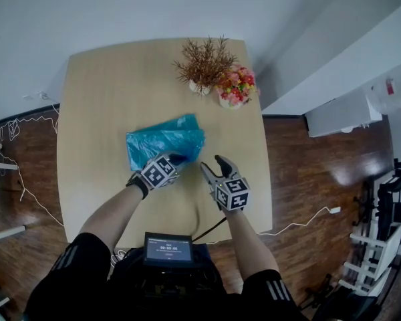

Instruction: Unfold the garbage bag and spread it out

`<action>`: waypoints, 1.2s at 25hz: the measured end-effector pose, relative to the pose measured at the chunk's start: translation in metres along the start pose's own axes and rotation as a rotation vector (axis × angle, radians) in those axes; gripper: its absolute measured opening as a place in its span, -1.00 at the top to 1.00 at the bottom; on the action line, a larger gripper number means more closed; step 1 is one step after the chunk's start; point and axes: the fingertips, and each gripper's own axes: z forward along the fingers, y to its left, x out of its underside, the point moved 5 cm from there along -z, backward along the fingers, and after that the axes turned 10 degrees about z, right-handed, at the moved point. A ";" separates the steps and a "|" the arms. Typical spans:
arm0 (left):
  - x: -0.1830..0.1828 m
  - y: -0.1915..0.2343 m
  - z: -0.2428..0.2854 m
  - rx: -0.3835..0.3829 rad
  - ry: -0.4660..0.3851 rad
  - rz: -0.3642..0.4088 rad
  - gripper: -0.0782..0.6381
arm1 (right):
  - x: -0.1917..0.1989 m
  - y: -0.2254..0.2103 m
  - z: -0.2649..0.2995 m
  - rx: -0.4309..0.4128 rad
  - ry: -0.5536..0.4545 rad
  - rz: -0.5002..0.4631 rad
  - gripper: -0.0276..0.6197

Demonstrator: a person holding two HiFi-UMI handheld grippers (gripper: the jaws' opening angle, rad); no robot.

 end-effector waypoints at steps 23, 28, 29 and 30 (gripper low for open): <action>0.023 0.074 -0.285 -0.637 -0.737 -0.460 0.78 | 0.016 -0.010 0.143 0.042 0.311 -0.216 0.18; 0.085 0.078 -0.349 -0.804 -0.786 -0.621 0.78 | 0.034 -0.022 0.147 0.088 0.380 -0.240 0.18; 0.099 0.077 -0.361 -0.841 -0.785 -0.653 0.78 | 0.035 -0.022 0.148 0.094 0.380 -0.245 0.19; 0.114 0.075 -0.371 -0.875 -0.778 -0.685 0.78 | 0.035 -0.023 0.148 0.099 0.379 -0.251 0.19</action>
